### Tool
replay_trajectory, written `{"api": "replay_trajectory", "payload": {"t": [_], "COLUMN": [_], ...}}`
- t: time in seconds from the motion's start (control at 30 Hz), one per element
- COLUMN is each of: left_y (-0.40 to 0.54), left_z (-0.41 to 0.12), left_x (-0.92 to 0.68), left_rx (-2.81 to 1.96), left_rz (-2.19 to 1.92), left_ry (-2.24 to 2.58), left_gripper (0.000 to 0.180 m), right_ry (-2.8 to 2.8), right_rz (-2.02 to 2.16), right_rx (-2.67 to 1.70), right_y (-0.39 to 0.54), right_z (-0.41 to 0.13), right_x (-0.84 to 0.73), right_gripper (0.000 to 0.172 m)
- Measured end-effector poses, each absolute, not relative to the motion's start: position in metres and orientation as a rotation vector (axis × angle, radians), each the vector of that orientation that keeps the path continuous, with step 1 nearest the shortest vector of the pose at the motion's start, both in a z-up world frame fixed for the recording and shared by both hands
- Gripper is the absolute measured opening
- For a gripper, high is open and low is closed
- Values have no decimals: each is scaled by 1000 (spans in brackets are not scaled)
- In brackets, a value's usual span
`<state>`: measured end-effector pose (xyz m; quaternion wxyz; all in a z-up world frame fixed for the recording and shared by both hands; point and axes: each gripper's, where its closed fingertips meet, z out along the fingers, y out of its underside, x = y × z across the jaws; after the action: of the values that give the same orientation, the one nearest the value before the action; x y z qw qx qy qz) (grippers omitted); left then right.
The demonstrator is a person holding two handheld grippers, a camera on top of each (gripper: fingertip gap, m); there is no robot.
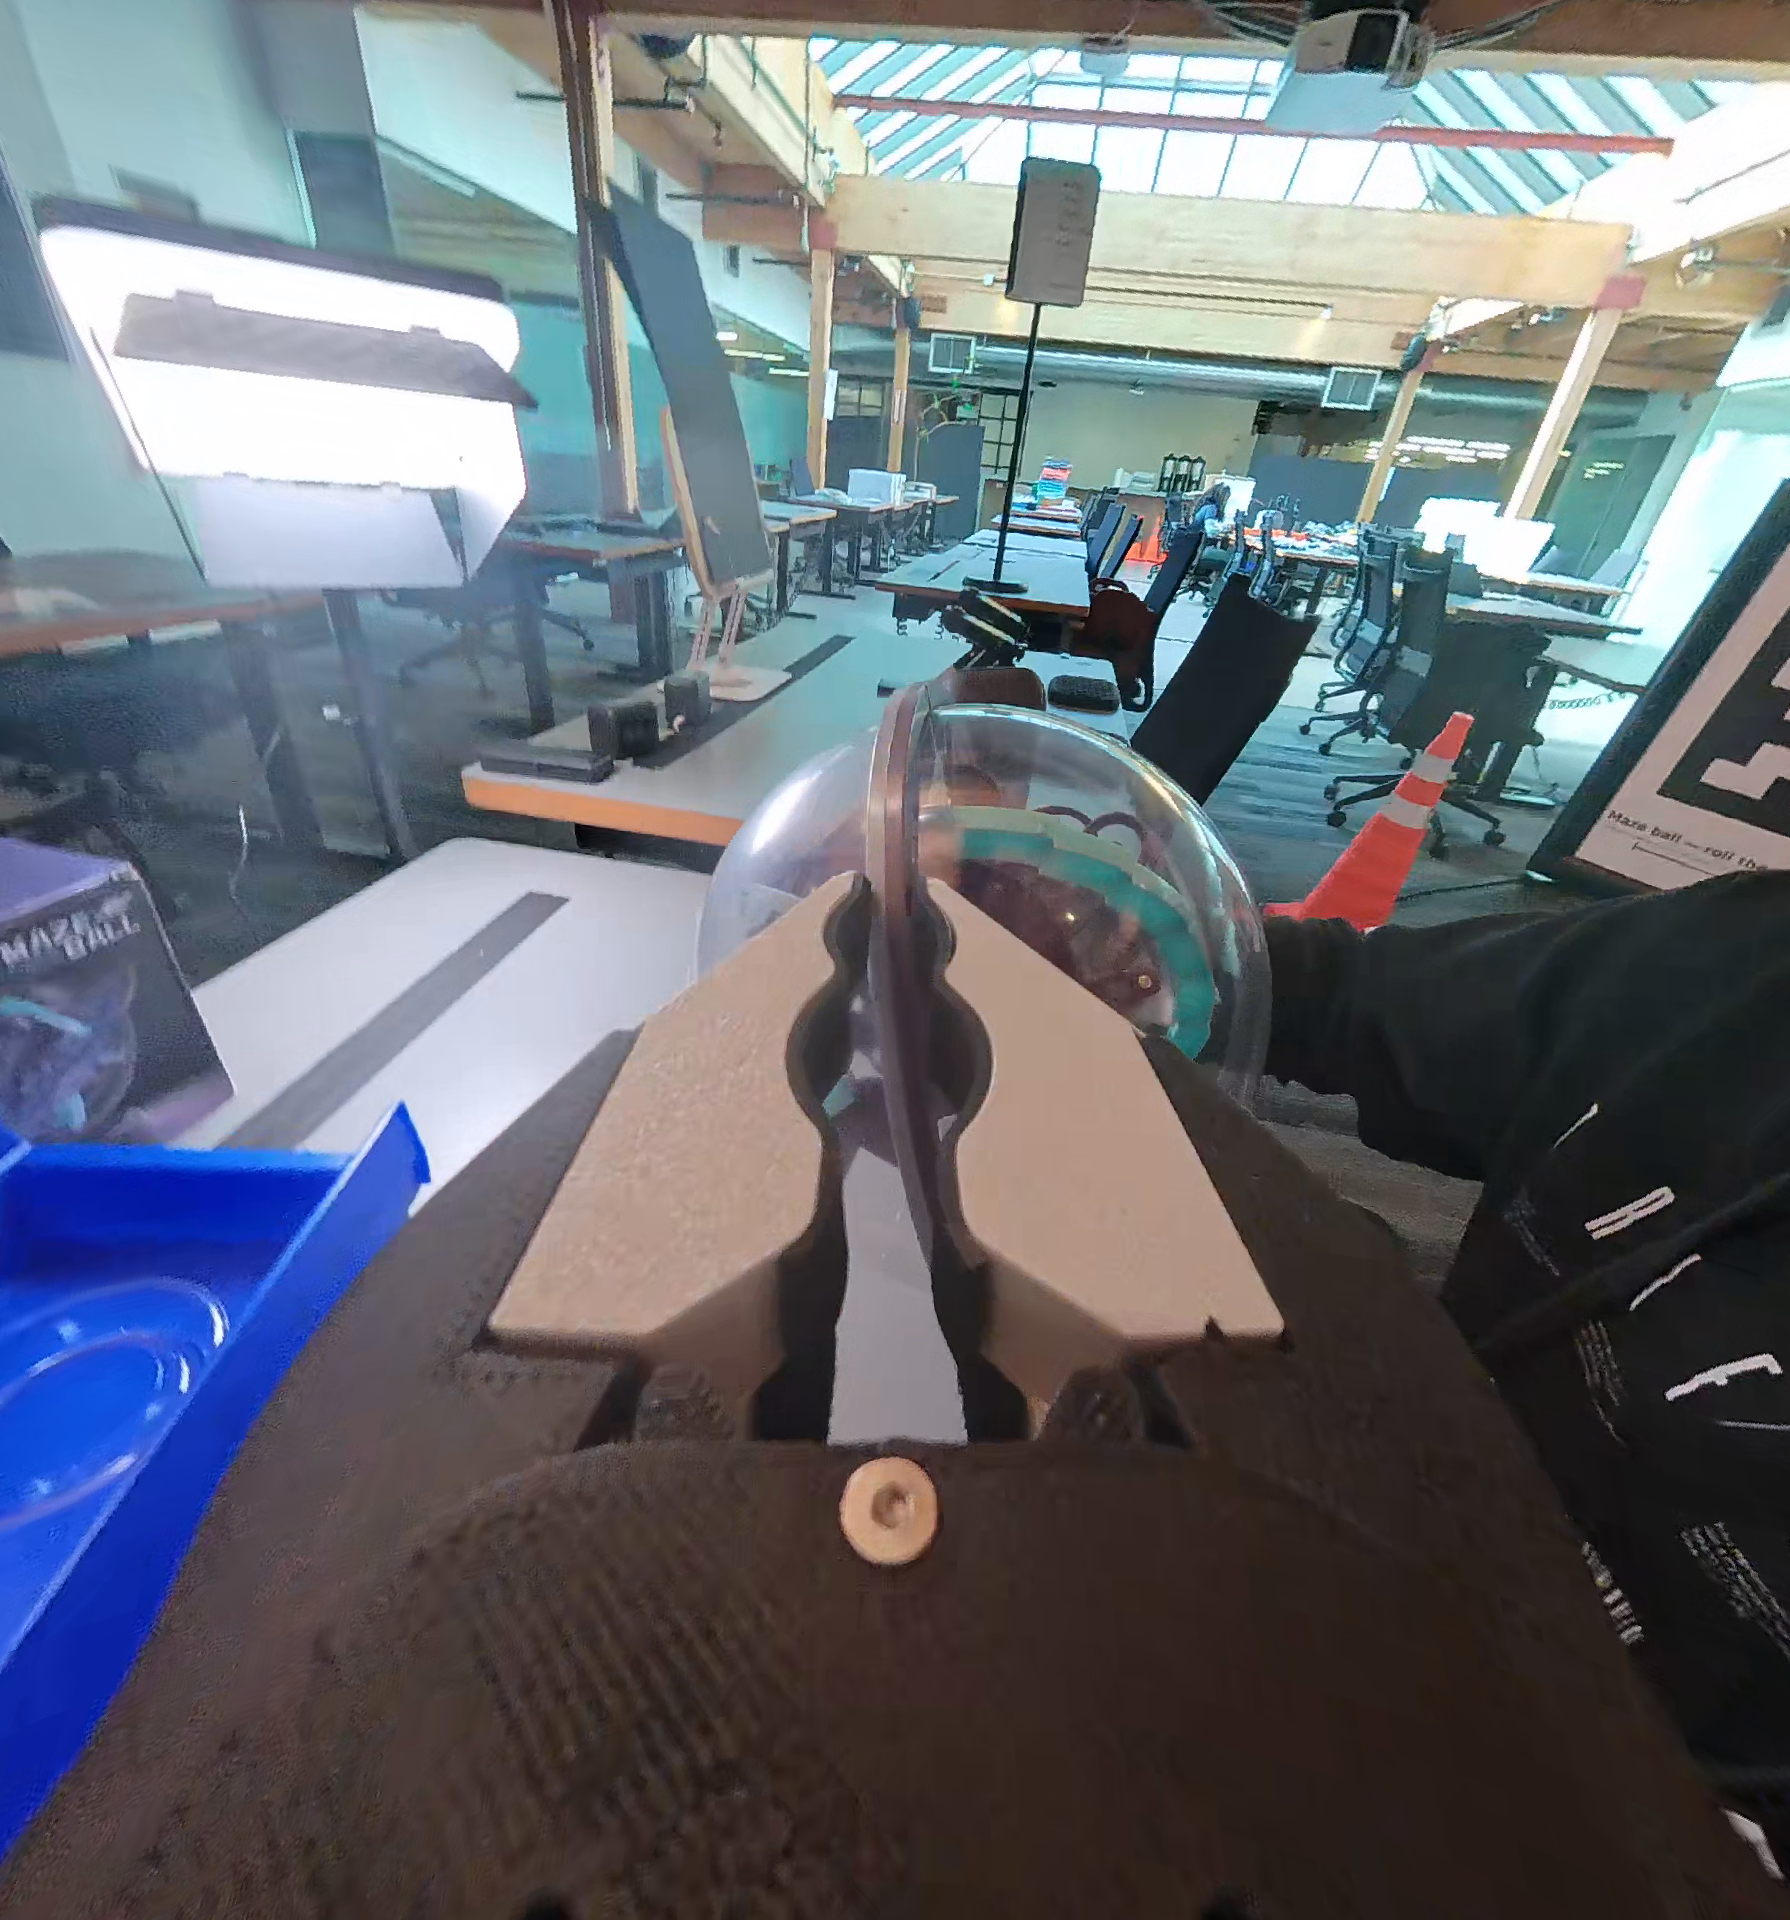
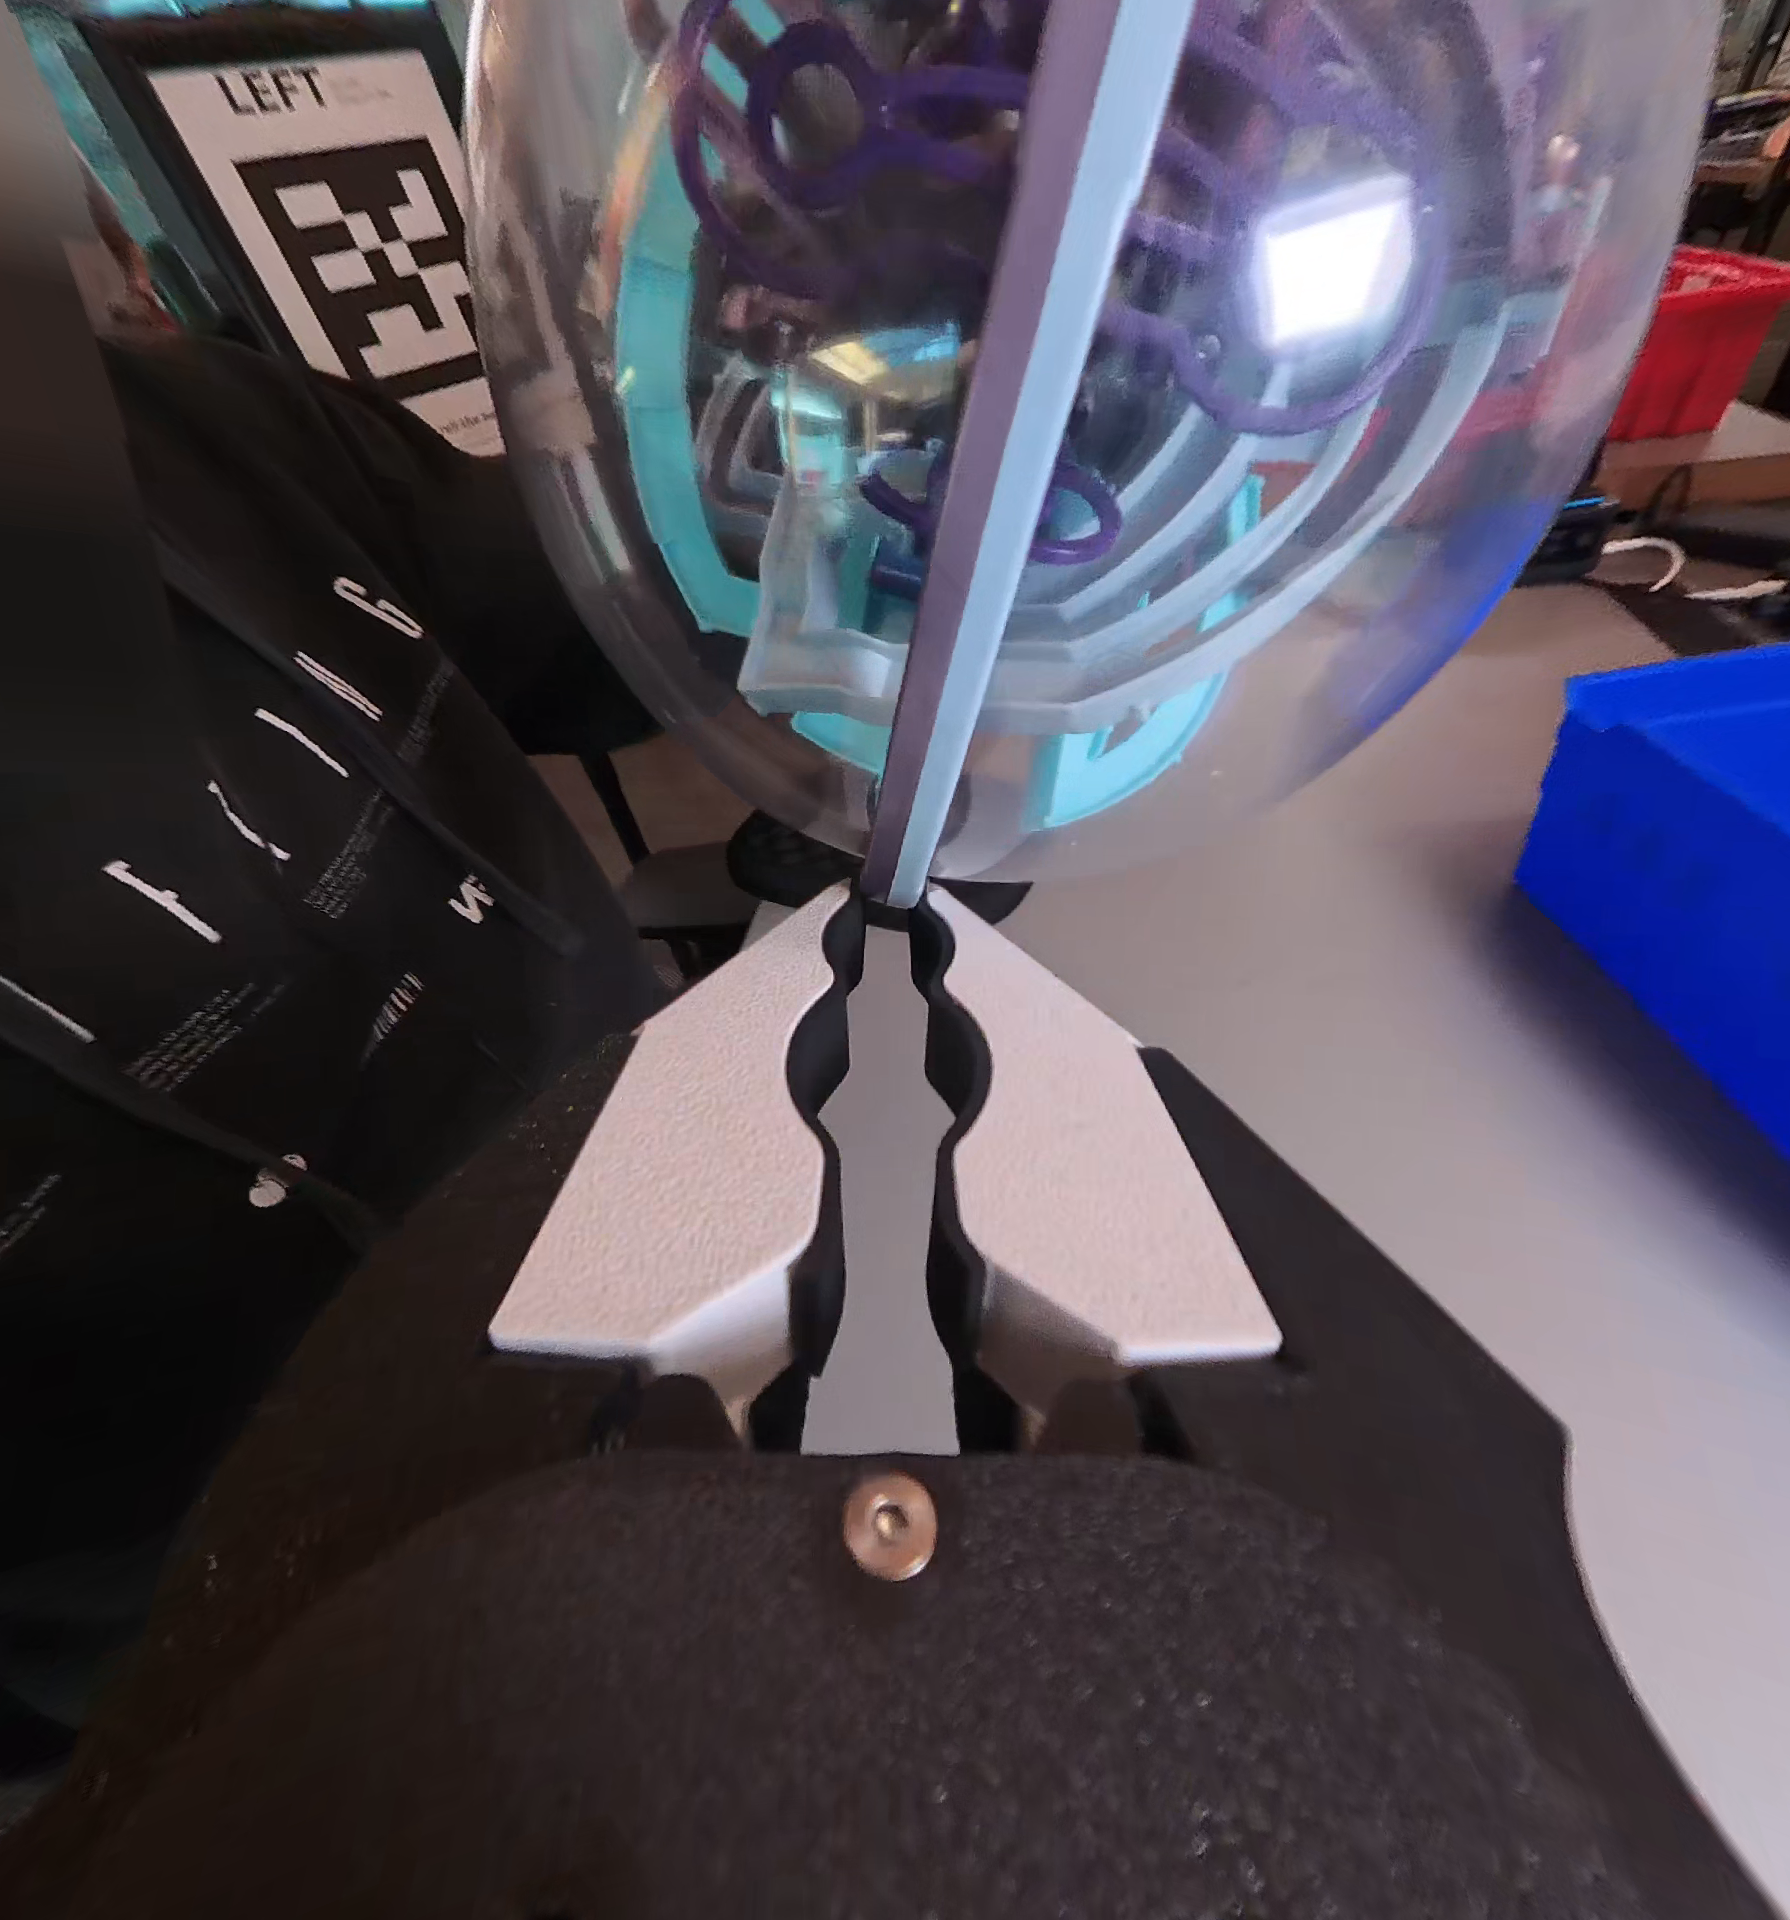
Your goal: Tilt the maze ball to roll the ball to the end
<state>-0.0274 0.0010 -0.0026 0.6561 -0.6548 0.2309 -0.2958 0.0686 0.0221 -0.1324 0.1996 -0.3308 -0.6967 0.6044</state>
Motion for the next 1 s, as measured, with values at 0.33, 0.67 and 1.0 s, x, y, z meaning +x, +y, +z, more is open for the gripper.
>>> {"api": "replay_trajectory", "payload": {"t": [0.33, 0.67, 1.0], "left_y": [-25, -38, -48], "left_z": [42, 58, 72], "left_x": [0, 6, 9], "left_rx": [-1310, -1217, -1116], "left_rz": [-540, -528, -487], "left_ry": [655, 673, 707], "left_gripper": [5, 5, 5], "right_ry": [-2017, -2106, -2128], "right_rz": [1422, 1251, 1113], "right_rx": [-838, -818, -790], "right_y": [36, 32, 32], "right_z": [-87, -59, -35], "right_x": [80, 95, 100], "right_gripper": [5, 5, 5]}}
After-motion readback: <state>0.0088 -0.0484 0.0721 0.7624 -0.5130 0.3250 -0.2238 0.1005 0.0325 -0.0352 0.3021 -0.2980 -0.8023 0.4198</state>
